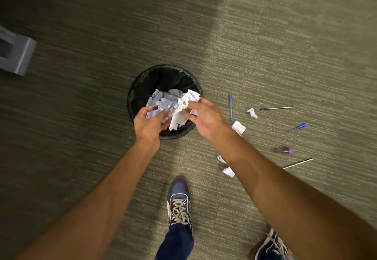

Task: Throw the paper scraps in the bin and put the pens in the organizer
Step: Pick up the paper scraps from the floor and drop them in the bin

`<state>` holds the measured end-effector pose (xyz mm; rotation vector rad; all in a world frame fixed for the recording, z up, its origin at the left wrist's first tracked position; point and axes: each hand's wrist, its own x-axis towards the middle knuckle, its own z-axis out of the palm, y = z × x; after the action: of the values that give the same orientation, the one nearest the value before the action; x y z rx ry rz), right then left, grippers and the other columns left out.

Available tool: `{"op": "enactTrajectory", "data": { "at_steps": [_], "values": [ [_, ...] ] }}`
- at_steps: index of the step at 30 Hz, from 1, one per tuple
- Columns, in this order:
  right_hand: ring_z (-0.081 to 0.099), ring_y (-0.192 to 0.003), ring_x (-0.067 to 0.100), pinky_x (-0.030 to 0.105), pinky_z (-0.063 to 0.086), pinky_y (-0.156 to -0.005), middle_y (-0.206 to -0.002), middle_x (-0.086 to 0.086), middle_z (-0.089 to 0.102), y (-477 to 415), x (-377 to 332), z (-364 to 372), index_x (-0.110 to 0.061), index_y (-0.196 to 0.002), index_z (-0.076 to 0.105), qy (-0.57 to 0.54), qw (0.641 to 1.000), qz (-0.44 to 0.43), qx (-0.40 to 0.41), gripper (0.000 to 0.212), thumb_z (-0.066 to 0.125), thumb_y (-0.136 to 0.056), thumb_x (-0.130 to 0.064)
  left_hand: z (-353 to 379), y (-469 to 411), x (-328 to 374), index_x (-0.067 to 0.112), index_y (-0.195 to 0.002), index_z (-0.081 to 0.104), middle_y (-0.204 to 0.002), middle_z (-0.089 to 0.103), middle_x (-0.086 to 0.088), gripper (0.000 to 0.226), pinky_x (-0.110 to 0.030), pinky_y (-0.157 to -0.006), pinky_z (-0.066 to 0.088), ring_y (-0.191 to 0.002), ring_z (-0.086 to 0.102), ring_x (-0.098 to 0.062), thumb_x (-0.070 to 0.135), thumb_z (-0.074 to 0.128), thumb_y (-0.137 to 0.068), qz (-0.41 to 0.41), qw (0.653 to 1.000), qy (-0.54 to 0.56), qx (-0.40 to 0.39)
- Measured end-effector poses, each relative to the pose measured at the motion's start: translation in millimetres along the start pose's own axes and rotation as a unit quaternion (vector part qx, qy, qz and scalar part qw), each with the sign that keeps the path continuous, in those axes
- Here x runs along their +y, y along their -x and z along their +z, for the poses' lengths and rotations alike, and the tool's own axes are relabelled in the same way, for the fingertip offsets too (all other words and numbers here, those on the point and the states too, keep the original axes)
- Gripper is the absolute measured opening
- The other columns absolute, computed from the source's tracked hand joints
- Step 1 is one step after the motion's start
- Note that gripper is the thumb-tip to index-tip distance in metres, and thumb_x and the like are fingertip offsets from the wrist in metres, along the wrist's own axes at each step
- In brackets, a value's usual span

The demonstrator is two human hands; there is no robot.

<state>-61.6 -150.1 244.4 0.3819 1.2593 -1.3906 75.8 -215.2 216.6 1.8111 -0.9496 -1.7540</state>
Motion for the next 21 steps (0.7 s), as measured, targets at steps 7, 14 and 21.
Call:
{"op": "enactTrajectory", "data": {
  "at_steps": [7, 14, 21],
  "values": [
    [0.063, -0.084, 0.024, 0.047, 0.058, -0.094, -0.097, 0.009, 0.058, -57.0, 15.0, 37.6, 0.007, -0.128, 0.057, 0.056, 0.996, 0.045, 0.053, 0.035, 0.061, -0.092, 0.007, -6.2, -67.8, -2.5, 0.016, -0.101, 0.064, -0.100, 0.070, -0.009, 0.018, -0.040, -0.076, 0.063, -0.088, 0.068, -0.026, 0.015, 0.076, -0.088, -0.087, 0.995, 0.027, 0.033],
    [0.059, -0.116, 0.040, 0.052, 0.056, -0.096, -0.130, 0.014, 0.055, -80.9, 20.4, 39.5, -0.006, -0.131, 0.057, 0.089, 0.993, 0.074, 0.040, 0.035, 0.060, -0.100, -0.023, -7.7, -92.3, -3.2, 0.021, -0.123, 0.051, -0.101, 0.068, -0.004, 0.024, -0.047, -0.079, 0.061, -0.085, 0.072, -0.023, 0.038, 0.046, -0.107, -0.151, 0.987, 0.057, -0.017],
    [0.051, -0.130, 0.035, 0.048, 0.057, -0.093, -0.146, 0.009, 0.050, -84.2, 16.8, 33.6, -0.008, -0.136, 0.056, 0.159, 0.985, 0.051, 0.034, 0.051, 0.050, -0.102, -0.045, -6.6, -97.1, 2.4, 0.025, -0.144, 0.050, -0.103, 0.058, 0.014, 0.049, -0.044, -0.093, 0.053, -0.095, 0.060, -0.006, 0.052, 0.044, -0.103, -0.114, 0.993, 0.011, -0.029]
  ]
}}
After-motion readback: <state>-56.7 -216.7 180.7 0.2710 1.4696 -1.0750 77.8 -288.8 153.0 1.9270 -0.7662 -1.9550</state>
